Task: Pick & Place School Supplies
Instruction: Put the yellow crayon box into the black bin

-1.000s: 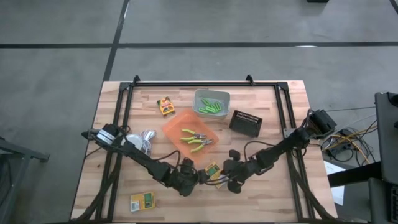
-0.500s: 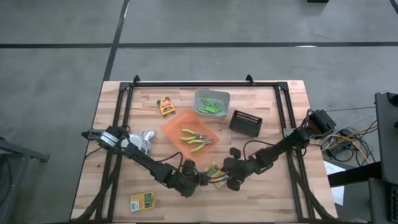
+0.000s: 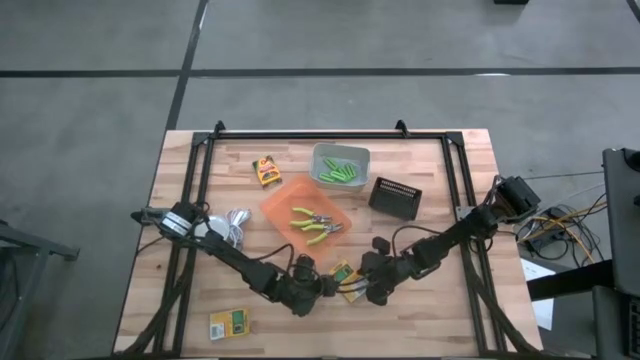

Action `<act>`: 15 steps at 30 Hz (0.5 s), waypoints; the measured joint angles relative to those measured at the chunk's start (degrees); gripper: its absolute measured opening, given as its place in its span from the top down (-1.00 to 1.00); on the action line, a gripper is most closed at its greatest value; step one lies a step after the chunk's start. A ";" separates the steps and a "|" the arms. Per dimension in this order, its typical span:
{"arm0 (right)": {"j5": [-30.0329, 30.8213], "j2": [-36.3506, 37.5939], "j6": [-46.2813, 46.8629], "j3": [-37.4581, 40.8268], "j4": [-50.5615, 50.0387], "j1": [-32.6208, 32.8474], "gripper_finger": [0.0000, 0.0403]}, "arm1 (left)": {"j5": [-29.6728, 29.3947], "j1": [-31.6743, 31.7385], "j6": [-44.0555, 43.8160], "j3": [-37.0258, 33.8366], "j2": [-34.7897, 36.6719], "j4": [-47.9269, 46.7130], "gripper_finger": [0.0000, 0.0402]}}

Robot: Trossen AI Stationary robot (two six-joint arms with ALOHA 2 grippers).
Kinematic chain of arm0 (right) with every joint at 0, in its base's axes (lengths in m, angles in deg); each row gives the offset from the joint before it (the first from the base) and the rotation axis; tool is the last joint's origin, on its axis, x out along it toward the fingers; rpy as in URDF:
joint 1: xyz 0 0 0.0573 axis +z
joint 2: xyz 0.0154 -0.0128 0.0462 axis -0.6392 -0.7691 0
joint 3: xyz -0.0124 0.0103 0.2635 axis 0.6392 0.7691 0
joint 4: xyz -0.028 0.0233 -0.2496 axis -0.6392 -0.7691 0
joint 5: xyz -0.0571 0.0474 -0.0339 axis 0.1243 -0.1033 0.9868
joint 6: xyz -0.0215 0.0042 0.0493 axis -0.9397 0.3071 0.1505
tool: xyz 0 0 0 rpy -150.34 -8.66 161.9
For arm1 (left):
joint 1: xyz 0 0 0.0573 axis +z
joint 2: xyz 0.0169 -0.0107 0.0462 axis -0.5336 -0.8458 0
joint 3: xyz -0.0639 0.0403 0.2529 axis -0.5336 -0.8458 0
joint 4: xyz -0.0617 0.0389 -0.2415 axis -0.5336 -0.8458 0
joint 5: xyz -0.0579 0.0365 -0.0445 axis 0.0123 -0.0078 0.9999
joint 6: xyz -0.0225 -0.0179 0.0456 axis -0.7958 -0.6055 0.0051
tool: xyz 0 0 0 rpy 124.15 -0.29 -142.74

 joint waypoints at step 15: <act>0.87 -4.09 0.00 0.06 6.81 0.00 0.91 | 0.06 0.63 1.15 0.26 -0.02 -0.15 0.07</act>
